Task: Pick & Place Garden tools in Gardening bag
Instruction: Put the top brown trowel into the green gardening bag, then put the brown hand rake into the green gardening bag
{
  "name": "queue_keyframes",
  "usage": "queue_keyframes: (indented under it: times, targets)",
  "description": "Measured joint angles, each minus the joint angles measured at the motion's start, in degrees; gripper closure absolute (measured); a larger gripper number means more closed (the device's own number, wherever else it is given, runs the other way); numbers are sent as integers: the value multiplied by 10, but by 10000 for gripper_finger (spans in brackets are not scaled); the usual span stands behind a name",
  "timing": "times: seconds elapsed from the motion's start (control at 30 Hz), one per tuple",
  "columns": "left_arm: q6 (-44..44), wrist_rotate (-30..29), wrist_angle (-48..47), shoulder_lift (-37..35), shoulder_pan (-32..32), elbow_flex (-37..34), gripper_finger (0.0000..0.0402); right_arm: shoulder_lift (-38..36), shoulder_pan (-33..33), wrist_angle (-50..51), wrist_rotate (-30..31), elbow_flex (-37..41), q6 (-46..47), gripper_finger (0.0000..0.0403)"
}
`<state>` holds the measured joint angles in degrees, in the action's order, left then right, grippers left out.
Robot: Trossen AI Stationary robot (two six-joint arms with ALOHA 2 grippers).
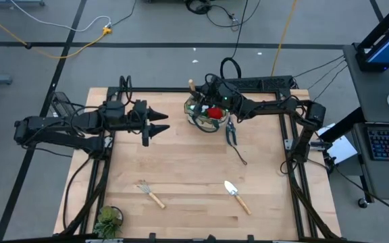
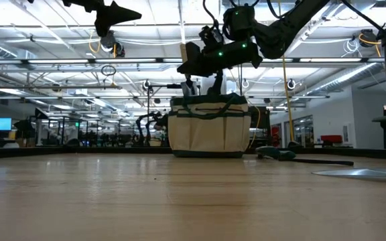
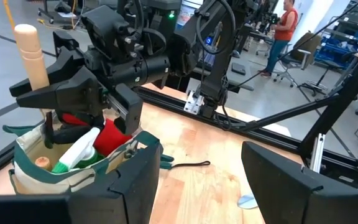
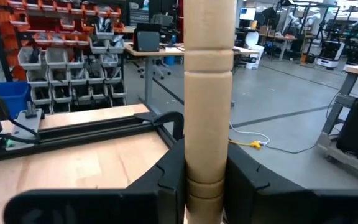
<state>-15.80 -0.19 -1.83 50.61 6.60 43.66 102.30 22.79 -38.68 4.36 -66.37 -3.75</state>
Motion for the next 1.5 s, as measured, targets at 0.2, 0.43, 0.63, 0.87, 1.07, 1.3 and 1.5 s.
queue_keyframes:
  times: [0.2, 0.43, 0.63, 0.87, 1.07, 1.3, 1.5]
  targets:
    - [1, 0, 6, 0, -4, 0, 167, 3, -6, 16, 2, 0, 2, 340]
    - [1, 0, 6, 0, -4, 0, 167, 16, -16, 2, 13, 1, 2, 340]
    - [1, 0, 6, 0, -4, 0, 167, 17, -18, -5, 18, 1, -23, 338]
    - [1, 0, 6, 0, -4, 0, 167, 17, -17, 5, 17, 1, -20, 329]
    - [1, 0, 6, 0, -4, 0, 167, 17, -16, 8, 16, 1, -17, 310]
    - [0, 0, 6, 0, -4, 0, 167, 17, -16, 12, 16, 1, -17, 308]
    - [0, 1, 6, 0, -4, 0, 167, 17, -16, 12, 16, 1, -17, 308]
